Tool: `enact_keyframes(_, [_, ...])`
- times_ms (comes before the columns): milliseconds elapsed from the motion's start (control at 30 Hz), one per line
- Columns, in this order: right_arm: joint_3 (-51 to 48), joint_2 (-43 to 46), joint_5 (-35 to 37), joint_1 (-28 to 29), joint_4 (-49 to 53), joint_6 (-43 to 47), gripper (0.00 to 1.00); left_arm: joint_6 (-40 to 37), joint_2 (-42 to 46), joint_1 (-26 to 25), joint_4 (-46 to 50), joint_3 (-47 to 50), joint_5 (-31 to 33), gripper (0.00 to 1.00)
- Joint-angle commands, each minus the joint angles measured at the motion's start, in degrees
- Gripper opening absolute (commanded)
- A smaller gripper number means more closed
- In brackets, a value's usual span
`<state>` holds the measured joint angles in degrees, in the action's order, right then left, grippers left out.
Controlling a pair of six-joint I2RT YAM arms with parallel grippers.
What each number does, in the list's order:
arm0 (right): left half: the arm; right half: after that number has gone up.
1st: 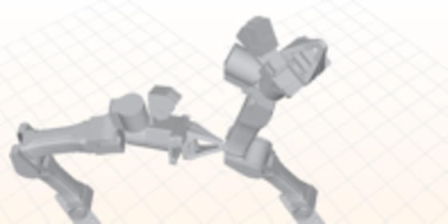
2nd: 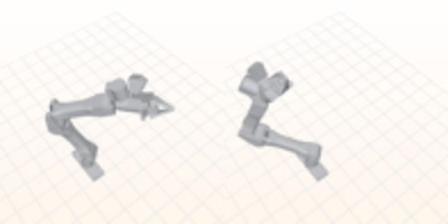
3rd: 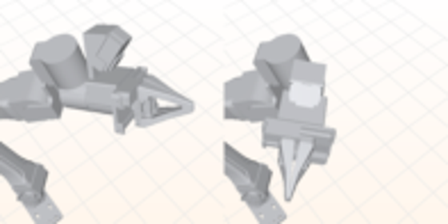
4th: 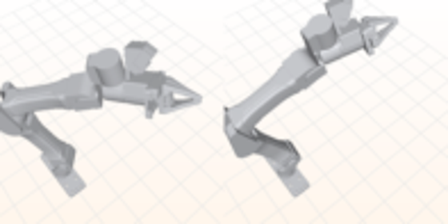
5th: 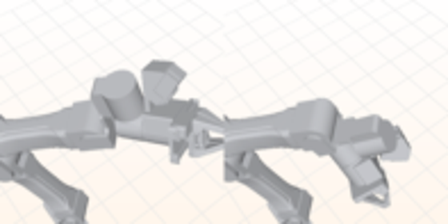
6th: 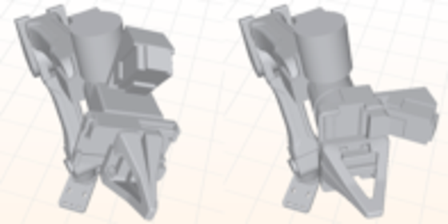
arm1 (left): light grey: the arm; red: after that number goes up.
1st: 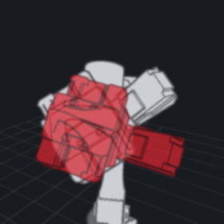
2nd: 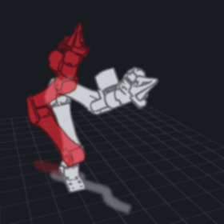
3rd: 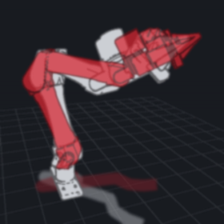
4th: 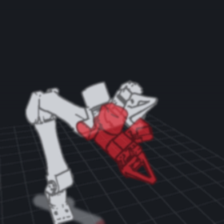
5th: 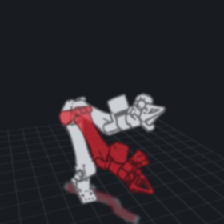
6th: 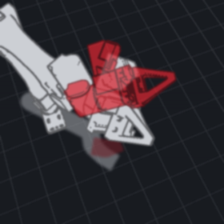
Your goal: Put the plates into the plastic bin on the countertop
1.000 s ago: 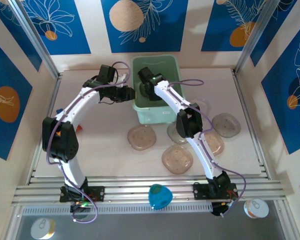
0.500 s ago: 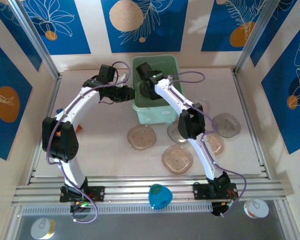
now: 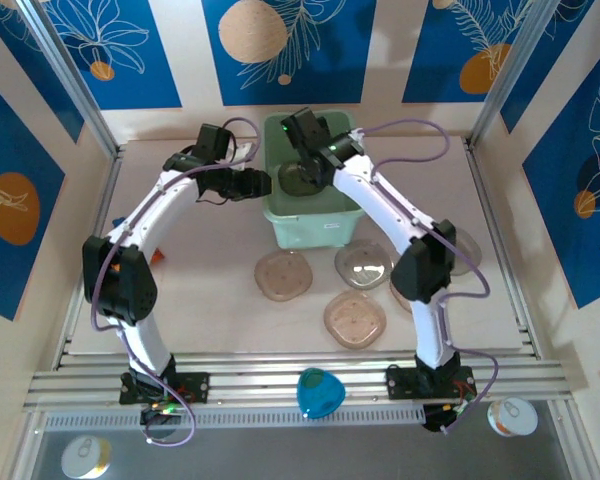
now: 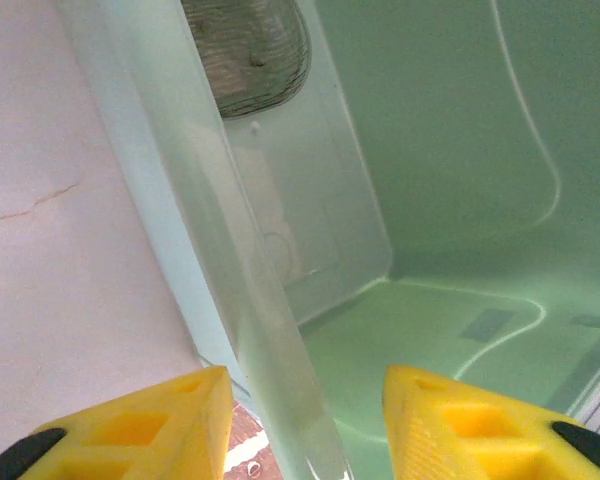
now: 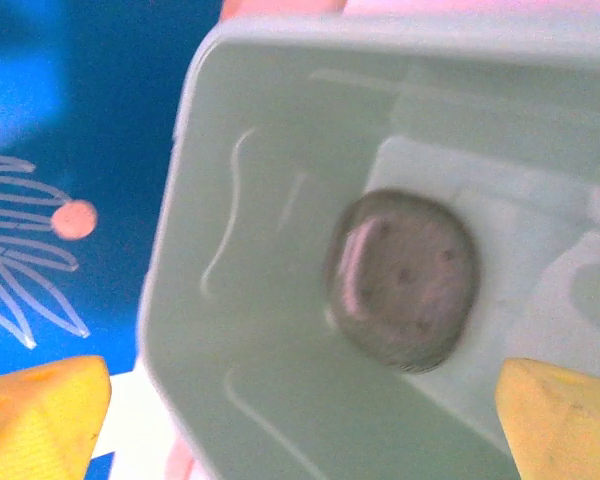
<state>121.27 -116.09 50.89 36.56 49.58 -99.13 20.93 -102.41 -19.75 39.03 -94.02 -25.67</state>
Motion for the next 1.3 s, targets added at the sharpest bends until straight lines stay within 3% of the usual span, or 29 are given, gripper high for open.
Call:
enact_keyframes(0, [-7.36,8.33,3.45,-1.15,0.89,3.99,0.99,0.34,4.10,-0.42,0.74,-1.13,0.99,0.48])
enact_keyframes(133, [-15.71,16.77,2.08,-3.26,1.37,10.90,0.99,0.18,8.31,-0.42,1.04,1.30,3.54,0.50])
enact_keyframes(300, [-27.44,27.26,5.46,-4.90,2.76,18.23,0.99,1.04,16.91,-0.01,0.74,11.38,7.43,0.51])
enact_keyframes(500, [-40.28,37.87,-6.63,-12.02,-1.27,28.48,0.99,5.41,24.91,0.50,0.56,24.95,9.64,0.52])
enact_keyframes(600, [-43.65,41.40,-7.28,-12.12,-2.32,38.07,0.99,7.52,27.23,0.50,0.15,31.19,9.72,0.52])
enact_keyframes(733, [-48.18,44.67,-10.82,-13.36,-1.21,43.61,0.99,9.31,29.55,0.38,-1.50,38.56,9.37,0.52])
enact_keyframes(1000, [-60.57,50.89,-20.64,-15.21,-7.05,47.17,0.99,11.29,30.95,-0.63,-5.10,45.35,7.24,0.52])
enact_keyframes(1267, [-62.58,51.38,-24.41,-14.83,-7.81,49.18,0.97,12.44,27.48,-3.00,-8.06,47.52,5.92,0.52])
